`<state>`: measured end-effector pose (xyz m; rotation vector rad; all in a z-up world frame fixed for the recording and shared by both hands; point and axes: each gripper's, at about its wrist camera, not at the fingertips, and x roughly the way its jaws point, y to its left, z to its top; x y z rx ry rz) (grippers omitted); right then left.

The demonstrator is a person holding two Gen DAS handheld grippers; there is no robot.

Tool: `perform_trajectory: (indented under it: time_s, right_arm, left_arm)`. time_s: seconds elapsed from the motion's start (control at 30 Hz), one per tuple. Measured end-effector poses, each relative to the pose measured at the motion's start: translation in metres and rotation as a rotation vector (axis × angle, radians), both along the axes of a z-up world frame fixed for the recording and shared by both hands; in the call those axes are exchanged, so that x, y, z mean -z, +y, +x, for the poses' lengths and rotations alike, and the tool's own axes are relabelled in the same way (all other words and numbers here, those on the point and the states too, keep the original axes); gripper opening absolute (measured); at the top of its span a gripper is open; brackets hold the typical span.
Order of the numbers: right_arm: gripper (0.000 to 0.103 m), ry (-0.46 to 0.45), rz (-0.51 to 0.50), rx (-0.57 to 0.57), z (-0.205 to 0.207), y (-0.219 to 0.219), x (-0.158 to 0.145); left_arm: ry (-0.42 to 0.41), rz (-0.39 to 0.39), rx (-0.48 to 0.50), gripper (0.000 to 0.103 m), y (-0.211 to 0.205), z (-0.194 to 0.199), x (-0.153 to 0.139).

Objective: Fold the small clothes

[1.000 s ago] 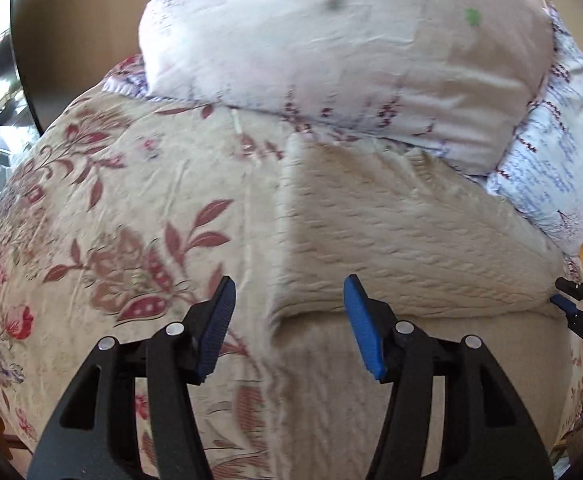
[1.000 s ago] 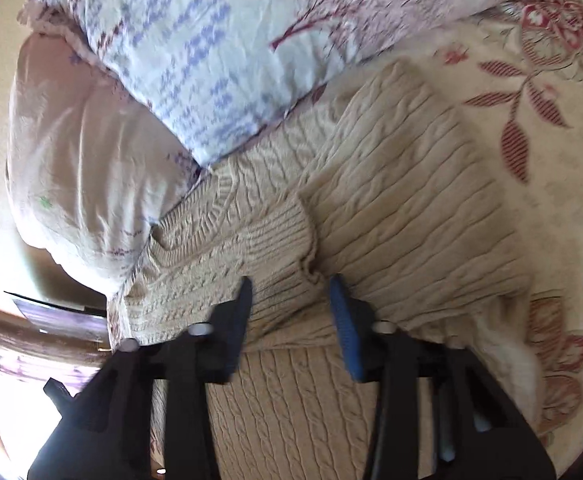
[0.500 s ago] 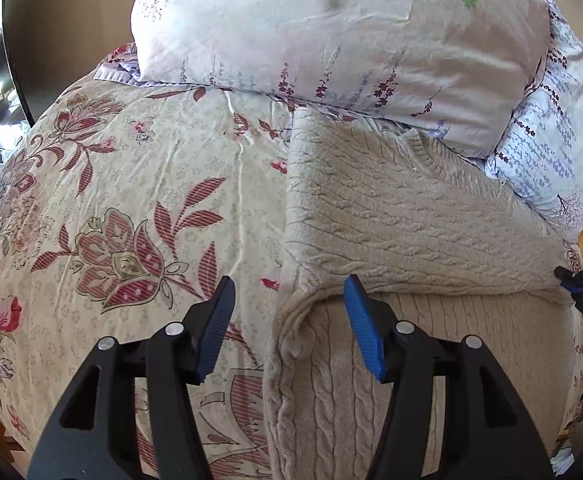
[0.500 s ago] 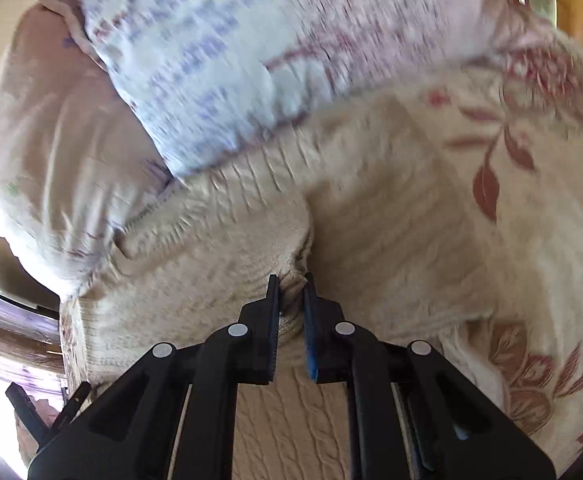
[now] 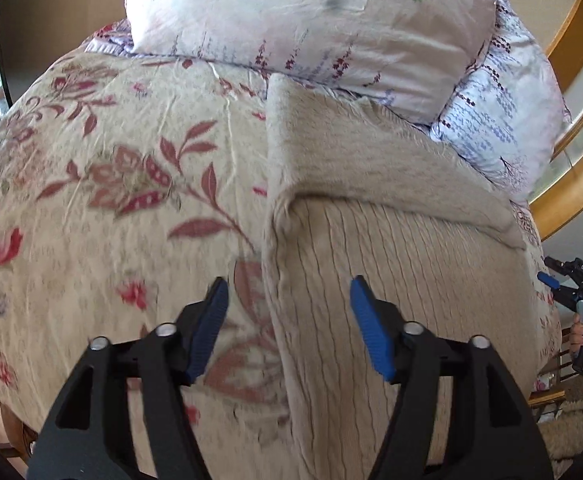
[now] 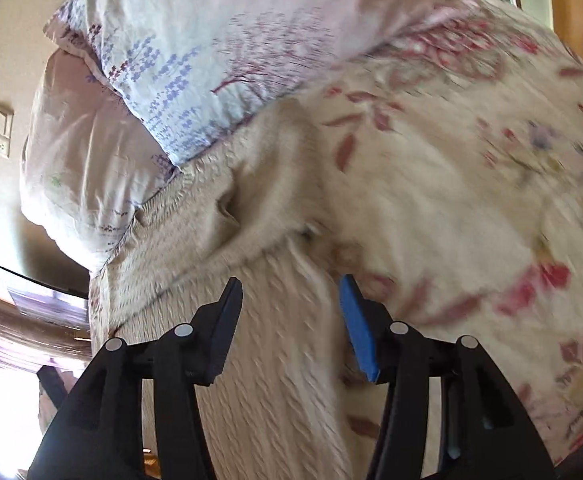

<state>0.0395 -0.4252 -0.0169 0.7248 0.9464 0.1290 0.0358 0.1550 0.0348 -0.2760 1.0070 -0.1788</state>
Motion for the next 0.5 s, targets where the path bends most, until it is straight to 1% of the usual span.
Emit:
perform_trajectory:
  time_s: [0.1,0.2,0.27,0.3,0.37,0.47,0.5]
  right_arm:
    - [0.053,0.023,0.083,-0.021,-0.023,-0.009,0.016]
    - [0.052,0.038,0.115,-0.069,-0.04,-0.006,0.025]
    - [0.051,0.053,0.134,-0.119,-0.05,0.003,0.032]
    - [0.051,0.061,0.145,-0.144,-0.053,0.008,0.037]
    - [0.048,0.078,0.166,-0.181,-0.06,0.018,0.045]
    - [0.047,0.068,0.216,-0.194,-0.069,0.023,0.05]
    - [0.046,0.07,0.236,-0.201,-0.075,0.022,0.051]
  left_arm:
    - [0.023,-0.049,0.005,0.066,0.001,-0.016,0.007]
    - [0.046,-0.118,0.013,0.06,0.001,-0.03,0.014]
    - [0.064,-0.154,0.021,0.053,-0.001,-0.038,0.018]
    - [0.077,-0.172,0.026,0.052,-0.003,-0.043,0.022]
    - [0.074,-0.191,0.025,0.05,-0.005,-0.052,0.024]
    - [0.087,-0.241,0.023,0.044,-0.005,-0.06,0.026]
    - [0.091,-0.257,0.021,0.043,-0.006,-0.064,0.027]
